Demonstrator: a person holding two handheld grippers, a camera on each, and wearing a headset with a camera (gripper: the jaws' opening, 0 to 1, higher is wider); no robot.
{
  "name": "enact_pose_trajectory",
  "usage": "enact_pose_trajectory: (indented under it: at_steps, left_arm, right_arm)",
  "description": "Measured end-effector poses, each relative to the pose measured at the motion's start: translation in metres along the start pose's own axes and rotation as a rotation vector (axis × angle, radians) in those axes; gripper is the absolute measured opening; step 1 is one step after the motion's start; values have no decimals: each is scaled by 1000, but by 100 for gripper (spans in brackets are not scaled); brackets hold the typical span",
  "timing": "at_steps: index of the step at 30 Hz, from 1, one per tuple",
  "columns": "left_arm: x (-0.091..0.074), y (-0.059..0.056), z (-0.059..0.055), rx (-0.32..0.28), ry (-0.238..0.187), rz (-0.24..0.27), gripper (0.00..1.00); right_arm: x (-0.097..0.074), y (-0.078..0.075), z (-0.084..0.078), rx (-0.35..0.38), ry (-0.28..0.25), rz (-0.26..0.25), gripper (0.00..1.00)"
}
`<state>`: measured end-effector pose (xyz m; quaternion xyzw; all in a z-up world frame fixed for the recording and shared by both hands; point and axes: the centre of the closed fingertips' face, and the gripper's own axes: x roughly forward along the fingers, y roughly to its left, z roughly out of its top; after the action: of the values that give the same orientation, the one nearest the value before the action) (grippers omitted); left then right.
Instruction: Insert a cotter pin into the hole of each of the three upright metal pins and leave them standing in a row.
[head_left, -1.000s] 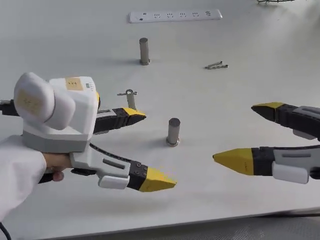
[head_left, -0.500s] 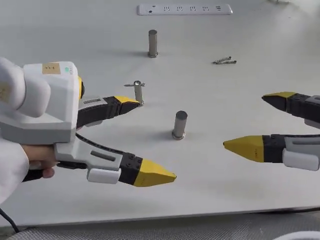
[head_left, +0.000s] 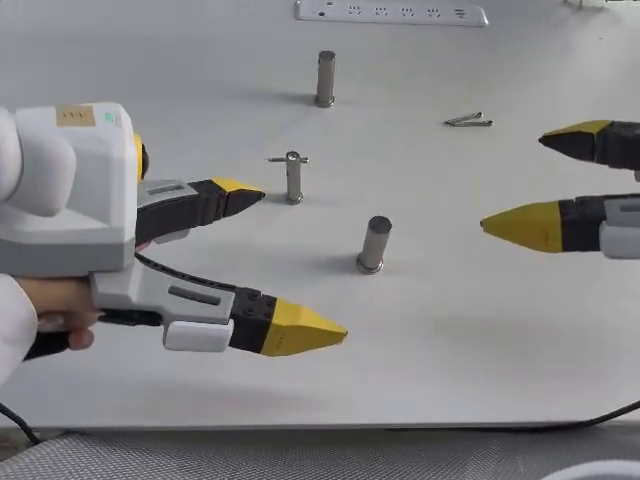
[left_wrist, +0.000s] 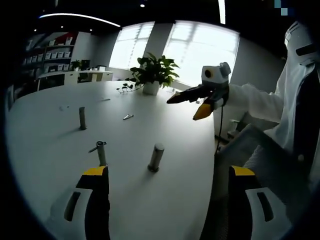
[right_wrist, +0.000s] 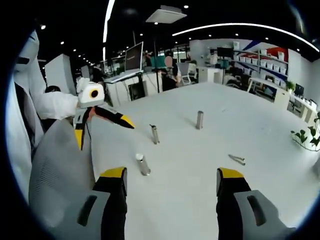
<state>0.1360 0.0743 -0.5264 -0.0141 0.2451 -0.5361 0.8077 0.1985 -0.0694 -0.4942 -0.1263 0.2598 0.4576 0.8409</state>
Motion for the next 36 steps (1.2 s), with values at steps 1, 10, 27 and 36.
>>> enact_pose_trajectory:
  at_steps: [1,10,27,36]
  left_arm:
    - [-1,0,0,-2,0,4,100]
    - [-7,1,3,-19,-19,29,99]
    - [-23,-5,18,-50,-90,69,99]
    - [-26,-4,19,-73,-113,84,99]
  right_arm:
    - [1,-3,2,-10,9,6,69]
    - [11,-39,16,-177,148,51,54]
    - [56,-104,6,-347,395,146,25]
    - [77,-136,-18,-377,535,151,24]
